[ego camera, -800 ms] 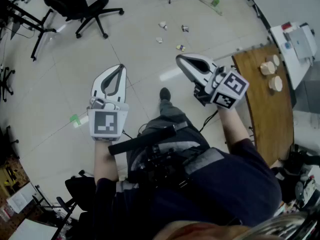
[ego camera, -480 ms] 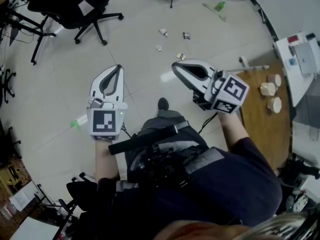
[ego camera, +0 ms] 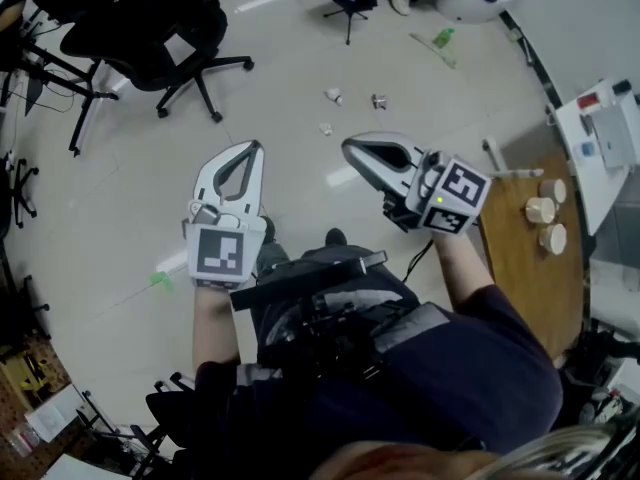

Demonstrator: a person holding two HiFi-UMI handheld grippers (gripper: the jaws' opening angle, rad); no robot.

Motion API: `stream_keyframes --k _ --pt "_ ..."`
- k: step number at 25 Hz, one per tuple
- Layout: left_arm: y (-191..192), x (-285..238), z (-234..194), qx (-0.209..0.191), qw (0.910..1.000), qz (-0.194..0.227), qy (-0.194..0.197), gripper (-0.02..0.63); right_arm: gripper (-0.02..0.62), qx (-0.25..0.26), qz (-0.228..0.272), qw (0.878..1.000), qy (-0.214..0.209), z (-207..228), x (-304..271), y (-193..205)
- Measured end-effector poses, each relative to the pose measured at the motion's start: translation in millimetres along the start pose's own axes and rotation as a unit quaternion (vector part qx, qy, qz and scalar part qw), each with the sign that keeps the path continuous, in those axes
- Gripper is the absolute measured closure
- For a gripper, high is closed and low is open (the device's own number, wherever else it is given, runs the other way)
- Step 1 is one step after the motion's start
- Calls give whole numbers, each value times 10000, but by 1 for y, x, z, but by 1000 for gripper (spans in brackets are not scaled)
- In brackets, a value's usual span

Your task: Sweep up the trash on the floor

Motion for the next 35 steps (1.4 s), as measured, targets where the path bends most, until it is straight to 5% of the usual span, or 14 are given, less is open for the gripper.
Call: stream_keyframes --k 8,17,27,35 --pt "21 -21 -85 -173 9958 83 896 606 583 -50 102 9974 717 -8 -64 -17" --pt "-5 -80 -153 -714 9704 768 2174 606 583 231 102 9756 2183 -11 -113 -46" --pt "-47 -147 -116 -1186 9404 923 3051 606 580 -167 336 9415 3350 8 -55 -28" --pt "-97 -232 -62 -1576 9301 739 3234 606 580 -341 859 9149 3929 77 26 -19"
Point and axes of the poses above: the fingertips, and each gripper's own axes: x backward along the fingers, z to its right, y out of its underside, the point moved 10 cm from there along x, backward along the fingers, and after that the axes turned 8 degrees about -z, right-handed, at the moved point
